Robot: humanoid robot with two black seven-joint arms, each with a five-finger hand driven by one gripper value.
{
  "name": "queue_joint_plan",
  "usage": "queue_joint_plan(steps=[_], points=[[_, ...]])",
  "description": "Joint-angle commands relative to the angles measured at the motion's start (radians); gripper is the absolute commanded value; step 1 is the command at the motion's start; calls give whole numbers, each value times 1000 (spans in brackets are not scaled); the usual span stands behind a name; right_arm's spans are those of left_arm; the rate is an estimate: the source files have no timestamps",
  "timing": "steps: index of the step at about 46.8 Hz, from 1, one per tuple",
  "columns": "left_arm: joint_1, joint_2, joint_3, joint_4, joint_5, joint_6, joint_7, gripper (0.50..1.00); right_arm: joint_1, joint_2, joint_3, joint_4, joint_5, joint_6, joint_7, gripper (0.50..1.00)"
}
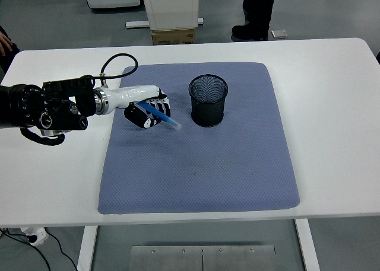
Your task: Left hand places marker in pen holder
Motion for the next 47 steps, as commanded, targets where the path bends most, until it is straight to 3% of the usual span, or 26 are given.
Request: queue_joint_plan(steps=[1, 34, 47], points=[[-13, 3, -5, 0, -2, -15, -1, 500, 0, 0, 0, 0, 0, 0, 0, 1000], [-105, 36, -98, 1, -47, -94, 1, 500, 0, 0, 0, 0, 0, 0, 0, 1000], [-117, 32, -167, 1, -61, -97, 2, 500, 0, 0, 0, 0, 0, 0, 0, 1000]])
